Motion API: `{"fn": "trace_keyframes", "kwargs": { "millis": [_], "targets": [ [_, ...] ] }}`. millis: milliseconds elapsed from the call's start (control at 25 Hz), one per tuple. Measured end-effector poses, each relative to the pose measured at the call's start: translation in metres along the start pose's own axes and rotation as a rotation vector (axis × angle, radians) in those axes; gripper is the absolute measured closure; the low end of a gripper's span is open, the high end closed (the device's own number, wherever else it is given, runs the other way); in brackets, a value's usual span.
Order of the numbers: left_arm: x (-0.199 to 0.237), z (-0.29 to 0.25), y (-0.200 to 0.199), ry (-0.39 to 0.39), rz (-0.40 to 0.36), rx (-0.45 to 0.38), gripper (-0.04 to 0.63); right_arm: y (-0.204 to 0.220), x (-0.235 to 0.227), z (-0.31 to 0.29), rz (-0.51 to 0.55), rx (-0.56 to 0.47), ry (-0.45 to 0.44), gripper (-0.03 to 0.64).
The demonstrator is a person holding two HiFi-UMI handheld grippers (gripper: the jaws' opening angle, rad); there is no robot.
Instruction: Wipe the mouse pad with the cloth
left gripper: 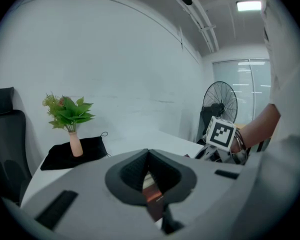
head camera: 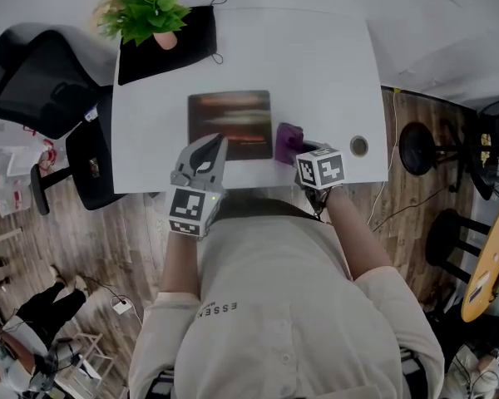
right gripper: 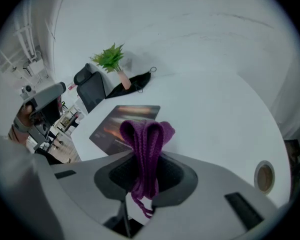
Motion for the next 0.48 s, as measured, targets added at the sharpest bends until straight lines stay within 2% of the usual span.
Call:
{"fn": "trace_keyframes", "kwargs": {
  "millis": [120,480],
  "targets": [
    [0.007,0.004,-0.008,-0.010,-0.022,-0.004,0.594,-0.026,0.008,0.014,-0.005,-0.113,-0.013,0.524],
    [0.047,0.031,-0.046,-0.028,-0.097,-0.059,0.594,-0.114,0.044,0.057,0.101,-0.423,0.047,0.523]
  ]
}}
Point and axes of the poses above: the fingertips, and each gripper's own axes: z backward along the fingers, x to its left, y out of its underside, the point moved 3 cm from there along z, backward along the fingers, and after that the axes turned 10 degrees about y, right-handed, at the moved point
